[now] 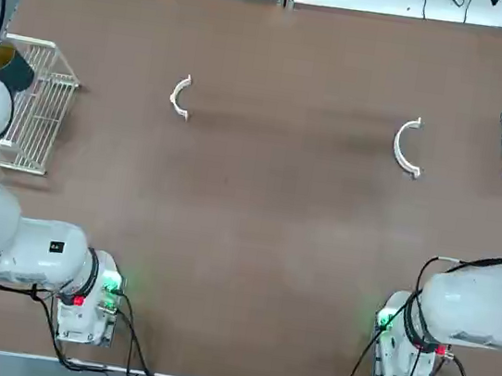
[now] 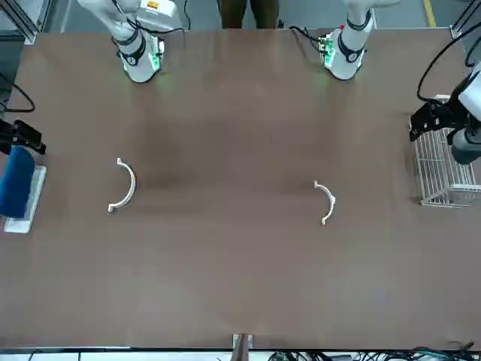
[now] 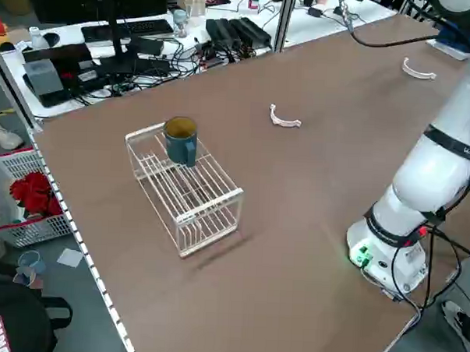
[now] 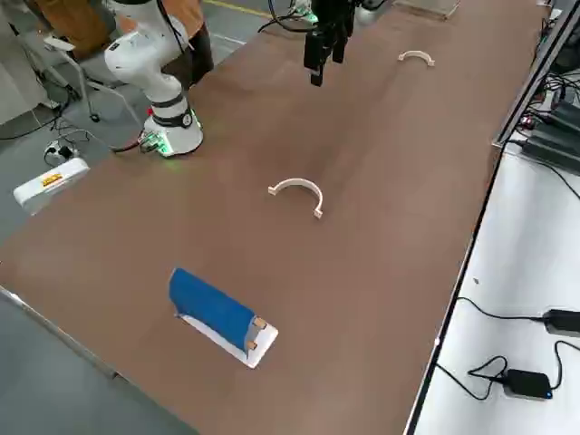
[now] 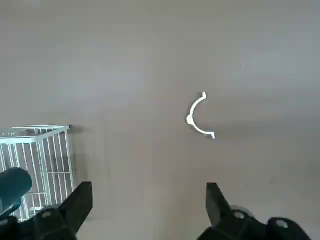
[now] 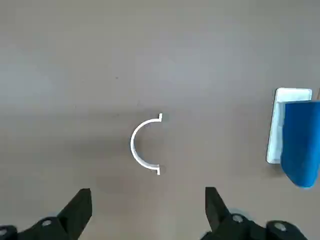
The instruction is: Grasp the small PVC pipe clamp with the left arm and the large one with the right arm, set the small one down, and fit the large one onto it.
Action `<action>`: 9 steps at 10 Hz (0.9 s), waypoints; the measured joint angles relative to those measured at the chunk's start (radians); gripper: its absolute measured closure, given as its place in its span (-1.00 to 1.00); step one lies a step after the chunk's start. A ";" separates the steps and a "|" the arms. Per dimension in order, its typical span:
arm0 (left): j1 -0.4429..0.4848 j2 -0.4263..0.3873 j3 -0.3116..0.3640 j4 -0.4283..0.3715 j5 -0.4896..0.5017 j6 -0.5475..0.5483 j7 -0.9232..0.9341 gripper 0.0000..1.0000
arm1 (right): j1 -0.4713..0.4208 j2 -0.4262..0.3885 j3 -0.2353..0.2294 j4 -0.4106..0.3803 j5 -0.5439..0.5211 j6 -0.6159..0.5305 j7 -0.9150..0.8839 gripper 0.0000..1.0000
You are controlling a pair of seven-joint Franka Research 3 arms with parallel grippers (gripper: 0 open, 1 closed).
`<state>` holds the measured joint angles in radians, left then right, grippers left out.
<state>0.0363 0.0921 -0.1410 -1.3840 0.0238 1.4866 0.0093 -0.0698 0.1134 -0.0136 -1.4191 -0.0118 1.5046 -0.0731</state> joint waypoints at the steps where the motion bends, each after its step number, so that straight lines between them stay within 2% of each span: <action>1: 0.000 0.000 0.000 0.000 0.000 0.005 0.000 -1.00 | 0.000 0.000 0.000 0.000 0.012 -0.001 0.000 -1.00; 5: -0.006 0.019 -0.010 -0.038 -0.037 0.040 -0.012 -1.00 | 0.000 0.004 0.003 -0.031 0.031 0.012 0.026 -1.00; 6: -0.007 0.030 -0.027 -0.087 -0.060 0.103 -0.038 -0.99 | 0.003 0.007 0.006 -0.066 0.032 0.044 0.043 -1.00; 9: -0.011 0.040 -0.125 -0.318 -0.052 0.363 -0.182 -0.96 | 0.033 0.019 0.015 -0.170 0.033 0.117 0.093 -1.00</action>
<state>0.0251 0.1325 -0.2661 -1.7017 -0.0280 1.8501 -0.1726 -0.0369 0.1321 0.0012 -1.5892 0.0210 1.6213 0.0202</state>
